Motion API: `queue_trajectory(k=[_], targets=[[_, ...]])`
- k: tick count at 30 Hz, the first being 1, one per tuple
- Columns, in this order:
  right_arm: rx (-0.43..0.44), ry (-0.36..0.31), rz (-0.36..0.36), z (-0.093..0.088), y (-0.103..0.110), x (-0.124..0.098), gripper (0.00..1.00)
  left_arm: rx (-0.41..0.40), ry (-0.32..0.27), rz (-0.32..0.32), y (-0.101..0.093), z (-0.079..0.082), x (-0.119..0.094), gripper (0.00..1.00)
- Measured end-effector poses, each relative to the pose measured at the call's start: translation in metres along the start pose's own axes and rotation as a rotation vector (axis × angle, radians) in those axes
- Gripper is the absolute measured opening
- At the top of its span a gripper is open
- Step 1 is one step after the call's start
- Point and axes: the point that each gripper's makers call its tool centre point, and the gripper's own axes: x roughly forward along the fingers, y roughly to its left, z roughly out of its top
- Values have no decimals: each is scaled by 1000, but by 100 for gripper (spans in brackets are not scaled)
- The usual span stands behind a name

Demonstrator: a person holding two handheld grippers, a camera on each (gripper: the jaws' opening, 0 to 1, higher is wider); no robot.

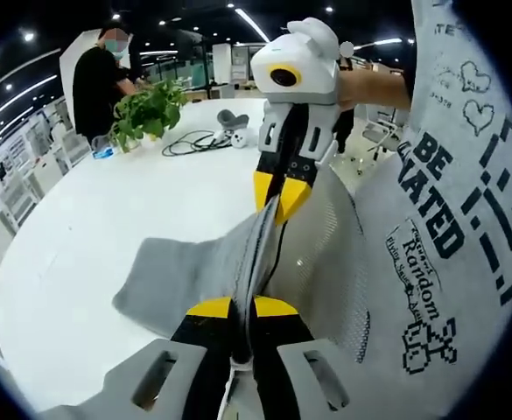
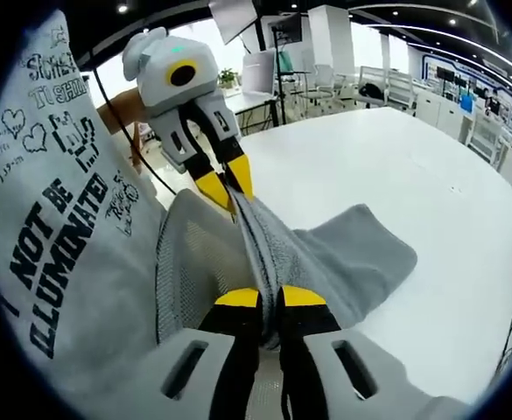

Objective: Fold the towel on the table until its edges align and the towel forms a compact rectangular stack.

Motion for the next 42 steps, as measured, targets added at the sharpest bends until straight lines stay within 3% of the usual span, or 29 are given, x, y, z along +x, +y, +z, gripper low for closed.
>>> queue_trajectory(k=[6,10,19,23,35,42], targets=[[-3,11,11,0,-3,0,4,-40,-19,-15,-1,-3,3,7],[6,2,9,5,-11,1,4,-53,-30,-1,9,0,3,7],[0,-21,-3,24,-36,1,4,-50,-37,38,43,7,6,7],[0,-15,-19,28,-53,4,4,-97,-76,14,56,6,14,7],[69,-7,-4,37,-91,17,5,-102,-83,-10,99,3,31,7],[88,14,3,35,-118,32,5,-173,-106,-12,123,-6,48,8]])
